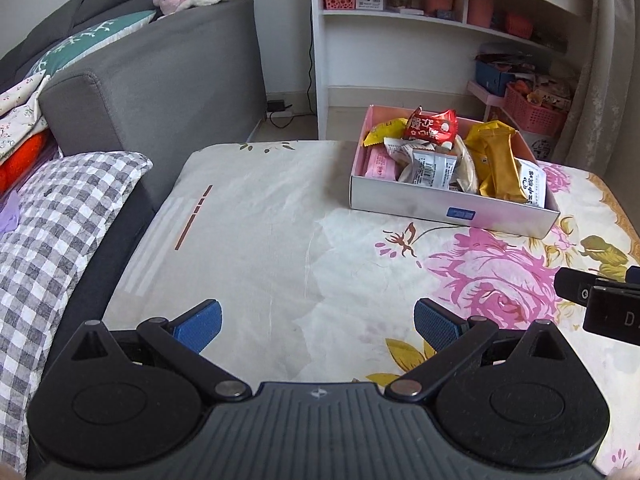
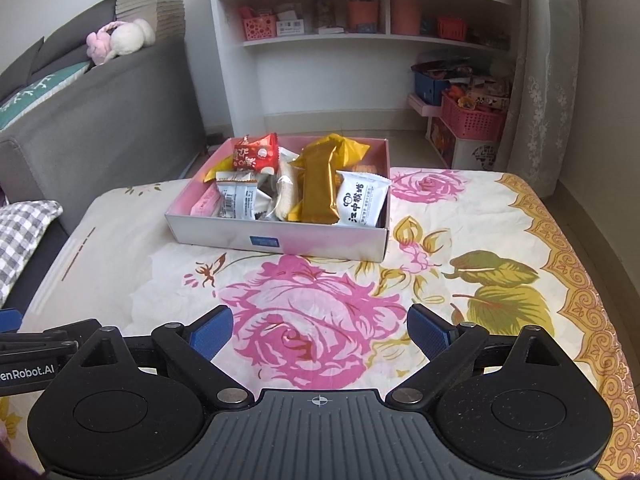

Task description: Organize snacks

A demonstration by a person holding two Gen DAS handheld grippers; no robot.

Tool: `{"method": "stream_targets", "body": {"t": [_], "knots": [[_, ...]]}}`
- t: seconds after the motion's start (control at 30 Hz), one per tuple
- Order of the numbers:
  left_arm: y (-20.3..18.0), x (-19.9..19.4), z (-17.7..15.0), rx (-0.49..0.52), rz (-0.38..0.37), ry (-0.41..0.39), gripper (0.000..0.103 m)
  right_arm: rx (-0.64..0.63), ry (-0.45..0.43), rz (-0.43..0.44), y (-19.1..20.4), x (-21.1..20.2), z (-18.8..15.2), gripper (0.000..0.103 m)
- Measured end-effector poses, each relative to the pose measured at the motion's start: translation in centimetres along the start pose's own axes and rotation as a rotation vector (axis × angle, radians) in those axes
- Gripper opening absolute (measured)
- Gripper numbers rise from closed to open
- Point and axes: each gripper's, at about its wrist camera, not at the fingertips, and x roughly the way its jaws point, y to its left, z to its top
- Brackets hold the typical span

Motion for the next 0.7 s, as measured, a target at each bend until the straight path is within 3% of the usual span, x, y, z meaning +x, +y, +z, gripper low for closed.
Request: {"method": "stream_targets", "body": {"t": [0.7], "knots": [[0.28, -0.18, 0.07, -0.009, -0.016, 0.012, 0.103, -0.023, 0.04, 0.03, 0.7, 0.22, -0.27, 0.096]]}}
